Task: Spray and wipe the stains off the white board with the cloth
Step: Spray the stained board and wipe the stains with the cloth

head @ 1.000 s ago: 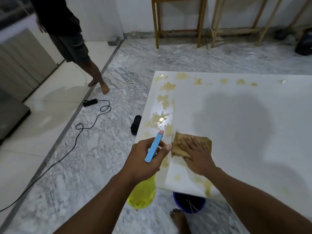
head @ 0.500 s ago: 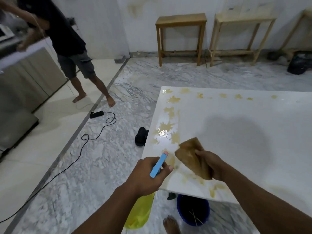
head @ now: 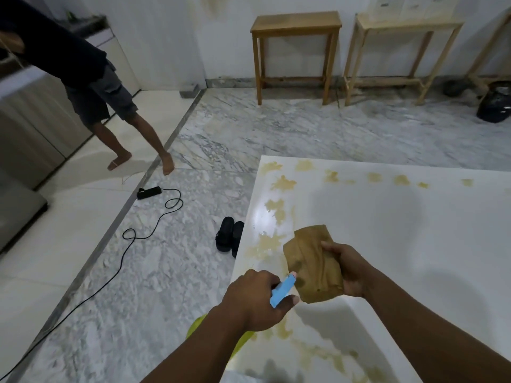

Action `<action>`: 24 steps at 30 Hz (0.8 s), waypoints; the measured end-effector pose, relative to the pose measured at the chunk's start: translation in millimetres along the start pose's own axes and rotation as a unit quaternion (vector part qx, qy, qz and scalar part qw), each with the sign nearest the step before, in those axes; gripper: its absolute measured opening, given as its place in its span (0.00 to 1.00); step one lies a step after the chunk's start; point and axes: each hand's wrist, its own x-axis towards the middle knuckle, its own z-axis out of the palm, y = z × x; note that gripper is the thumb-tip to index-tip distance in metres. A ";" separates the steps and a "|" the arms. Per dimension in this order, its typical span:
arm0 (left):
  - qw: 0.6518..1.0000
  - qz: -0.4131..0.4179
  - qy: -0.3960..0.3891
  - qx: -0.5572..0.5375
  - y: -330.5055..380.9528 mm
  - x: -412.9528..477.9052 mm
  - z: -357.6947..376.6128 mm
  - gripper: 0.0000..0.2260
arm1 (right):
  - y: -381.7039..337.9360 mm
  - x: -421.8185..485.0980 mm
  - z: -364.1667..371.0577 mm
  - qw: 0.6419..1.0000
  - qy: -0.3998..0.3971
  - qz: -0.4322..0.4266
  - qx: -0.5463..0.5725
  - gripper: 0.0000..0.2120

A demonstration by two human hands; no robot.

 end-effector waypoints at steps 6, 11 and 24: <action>0.992 -0.032 0.037 -0.113 -26.9 25.8 -33.5 0.22 | -87.2 52.2 25.8 0.961 0.120 -0.084 -0.234 0.15; 0.984 -0.051 0.083 -0.152 -51.0 40.7 -51.1 0.22 | -163.7 121.0 51.9 0.844 0.165 -0.209 -0.466 0.15; 0.967 -0.045 0.126 -0.215 -79.2 79.1 -48.2 0.20 | -137.8 287.8 39.8 0.584 0.174 -0.227 -0.759 0.28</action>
